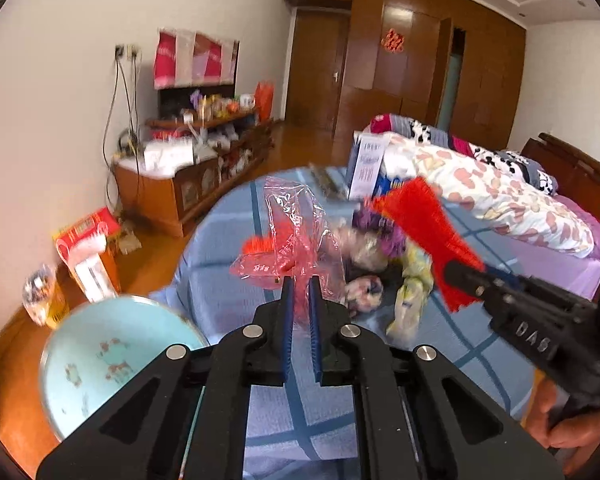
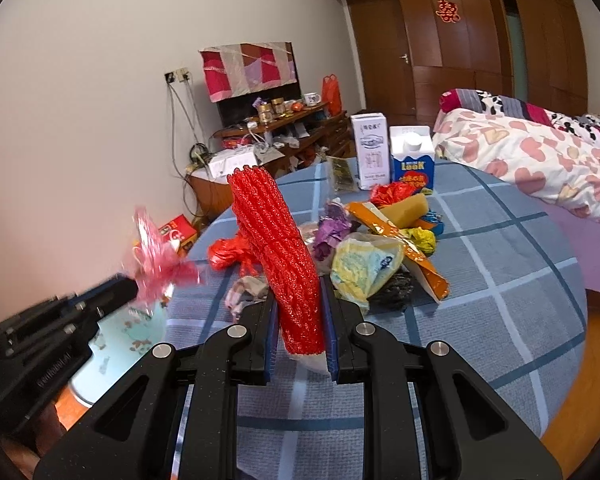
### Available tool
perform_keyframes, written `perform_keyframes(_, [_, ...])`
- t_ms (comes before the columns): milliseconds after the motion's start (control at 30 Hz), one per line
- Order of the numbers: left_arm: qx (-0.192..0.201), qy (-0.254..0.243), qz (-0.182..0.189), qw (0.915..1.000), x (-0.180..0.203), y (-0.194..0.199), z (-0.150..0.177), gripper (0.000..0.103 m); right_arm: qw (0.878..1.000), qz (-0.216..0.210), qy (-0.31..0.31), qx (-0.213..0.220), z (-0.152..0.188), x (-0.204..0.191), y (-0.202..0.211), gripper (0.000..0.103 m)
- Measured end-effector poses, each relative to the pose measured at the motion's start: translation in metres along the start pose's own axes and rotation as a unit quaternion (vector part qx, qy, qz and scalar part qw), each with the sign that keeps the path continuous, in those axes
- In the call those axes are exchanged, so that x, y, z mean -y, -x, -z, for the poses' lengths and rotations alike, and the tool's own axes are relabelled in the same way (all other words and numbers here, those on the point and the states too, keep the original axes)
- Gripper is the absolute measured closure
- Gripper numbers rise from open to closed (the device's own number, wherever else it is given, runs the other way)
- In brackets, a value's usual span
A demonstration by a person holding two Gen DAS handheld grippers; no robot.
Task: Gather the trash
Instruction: 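Carry both items over the light-blue bowl and open both tools to drop them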
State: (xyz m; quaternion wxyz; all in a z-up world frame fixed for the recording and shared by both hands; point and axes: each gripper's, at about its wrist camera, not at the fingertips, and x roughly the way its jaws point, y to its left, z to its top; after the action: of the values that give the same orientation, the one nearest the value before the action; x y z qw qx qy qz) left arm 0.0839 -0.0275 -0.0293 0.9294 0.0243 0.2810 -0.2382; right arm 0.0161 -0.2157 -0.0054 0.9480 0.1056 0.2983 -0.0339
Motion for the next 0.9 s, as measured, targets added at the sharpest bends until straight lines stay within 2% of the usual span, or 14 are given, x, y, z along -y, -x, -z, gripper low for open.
perform_keyframes(167, [0.021,0.012,-0.026,0.9994,-0.018,0.025,-0.007,0.096,1.0,-0.024,0.013,-0.003,-0.002,-0.018,0.002,0.083])
perform_keyframes(433, [0.015,0.033,-0.089,0.9953,-0.068,0.051,0.009,0.096,0.994,-0.085,0.055,-0.04,0.01,-0.077,-0.013,0.083])
perform_keyframes(667, [-0.027,0.058,-0.14,0.9881,-0.11,0.041,0.034,0.096,0.984,-0.127,0.081,-0.09,0.025,-0.131,-0.046,0.083])
perform_keyframes(767, [-0.053,0.072,-0.149,0.9848,-0.123,0.031,0.045,0.095,0.981,-0.134,0.083,-0.114,0.033,-0.145,-0.062,0.083])
perform_keyframes(900, [-0.09,0.086,-0.175,0.9766,-0.14,0.017,0.059,0.092,0.976,-0.141,0.089,-0.14,0.043,-0.16,-0.08,0.082])
